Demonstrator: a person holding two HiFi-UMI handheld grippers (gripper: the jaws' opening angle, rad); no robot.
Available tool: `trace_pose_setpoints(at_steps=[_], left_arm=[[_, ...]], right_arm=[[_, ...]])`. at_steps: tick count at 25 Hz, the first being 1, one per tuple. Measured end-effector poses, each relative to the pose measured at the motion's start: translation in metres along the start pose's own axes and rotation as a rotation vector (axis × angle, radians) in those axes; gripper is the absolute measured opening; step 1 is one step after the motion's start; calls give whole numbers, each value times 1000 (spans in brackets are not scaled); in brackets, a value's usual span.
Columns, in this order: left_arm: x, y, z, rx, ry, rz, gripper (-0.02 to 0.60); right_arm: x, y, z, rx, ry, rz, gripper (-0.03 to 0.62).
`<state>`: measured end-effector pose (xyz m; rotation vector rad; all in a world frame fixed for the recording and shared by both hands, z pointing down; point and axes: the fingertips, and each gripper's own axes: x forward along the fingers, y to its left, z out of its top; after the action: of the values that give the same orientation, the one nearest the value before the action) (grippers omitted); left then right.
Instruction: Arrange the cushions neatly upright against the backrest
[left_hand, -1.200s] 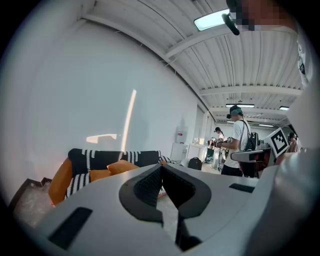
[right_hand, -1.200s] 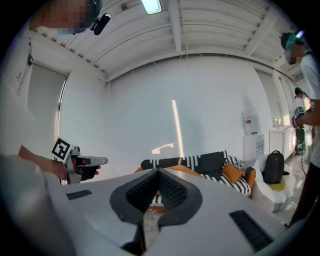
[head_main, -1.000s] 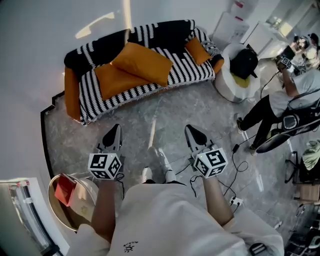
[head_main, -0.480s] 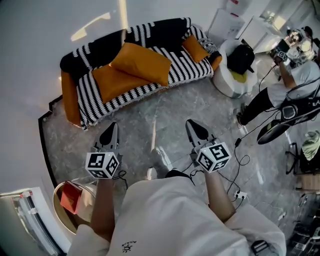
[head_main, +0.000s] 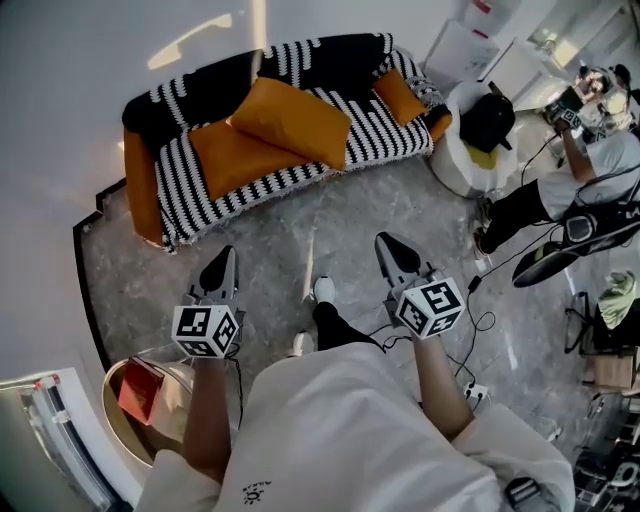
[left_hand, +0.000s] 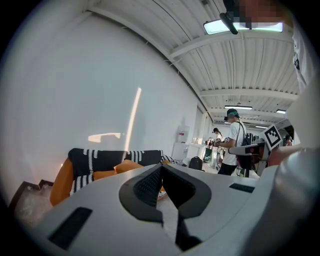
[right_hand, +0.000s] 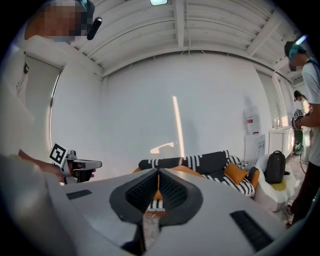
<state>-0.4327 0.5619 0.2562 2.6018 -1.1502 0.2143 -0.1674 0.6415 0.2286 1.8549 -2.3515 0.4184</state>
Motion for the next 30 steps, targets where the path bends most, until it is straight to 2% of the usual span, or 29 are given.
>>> trace_pose_setpoints(at_steps=[5, 11, 25, 30], left_arm=[[16, 12, -2, 15, 21, 6, 18], [64, 23, 14, 25, 34, 7, 18], [226, 30, 52, 35, 70, -1, 18], [270, 34, 63, 28, 69, 14, 18]], right_arm=[[30, -8, 1, 16, -1, 12, 25], [73, -38, 5, 40, 8, 31, 24], [188, -164, 39, 58, 20, 37, 23], [220, -199, 51, 55, 22, 58, 23]])
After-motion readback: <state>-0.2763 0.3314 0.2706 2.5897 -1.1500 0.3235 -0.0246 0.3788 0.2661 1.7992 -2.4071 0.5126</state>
